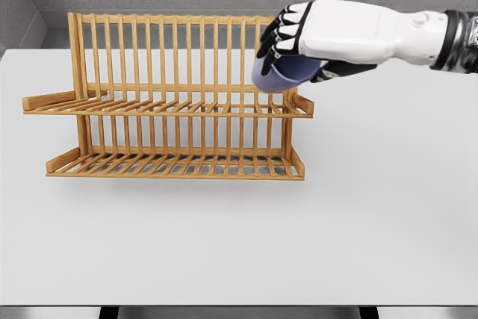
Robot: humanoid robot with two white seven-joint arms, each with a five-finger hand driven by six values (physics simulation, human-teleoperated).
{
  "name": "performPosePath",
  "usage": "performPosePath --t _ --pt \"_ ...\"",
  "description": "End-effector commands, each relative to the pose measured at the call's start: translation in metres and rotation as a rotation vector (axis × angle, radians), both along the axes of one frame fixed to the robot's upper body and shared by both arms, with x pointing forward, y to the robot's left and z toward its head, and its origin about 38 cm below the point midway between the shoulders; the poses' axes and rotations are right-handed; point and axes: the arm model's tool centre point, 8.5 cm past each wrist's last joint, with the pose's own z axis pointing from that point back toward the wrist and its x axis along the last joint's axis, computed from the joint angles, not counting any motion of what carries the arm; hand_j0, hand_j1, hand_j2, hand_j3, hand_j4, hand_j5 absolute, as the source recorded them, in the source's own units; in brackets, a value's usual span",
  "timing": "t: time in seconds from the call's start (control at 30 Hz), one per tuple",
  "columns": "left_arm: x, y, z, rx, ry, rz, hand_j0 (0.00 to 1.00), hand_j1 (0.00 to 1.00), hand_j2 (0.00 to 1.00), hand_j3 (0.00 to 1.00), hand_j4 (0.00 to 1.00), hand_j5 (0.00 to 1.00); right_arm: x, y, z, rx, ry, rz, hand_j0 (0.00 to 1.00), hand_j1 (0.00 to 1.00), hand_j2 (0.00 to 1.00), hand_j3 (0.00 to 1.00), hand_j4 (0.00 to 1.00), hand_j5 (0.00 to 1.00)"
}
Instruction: Right arm put cup on second shelf
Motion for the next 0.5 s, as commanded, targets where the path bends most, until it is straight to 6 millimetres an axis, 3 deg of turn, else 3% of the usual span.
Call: performPosePath --t 0.0,0.23,0.47 --pt "0.0 0.0 0.0 0.0 0.0 0.0 1.0 1.0 1.0 1.0 1.0 1.0 -0.002 0.001 0.0 0.002 -0.005 0.022 0.62 0.62 0.62 0.62 0.62 0.62" --pt "0.0 0.0 0.0 0.0 0.0 0.0 1.0 1.0 1.0 1.0 1.0 1.0 -0.003 0.01 -0.019 -0.032 0.043 0.045 0.62 0.62 0.62 0.62 0.62 0.62" --pt "0.0 0.0 0.0 0.0 0.0 0.0 1.0 1.0 1.0 1.0 1.0 1.0 -0.002 0.013 -0.025 -0.04 0.063 0.04 0.66 0.66 0.66 0.66 0.66 0.66"
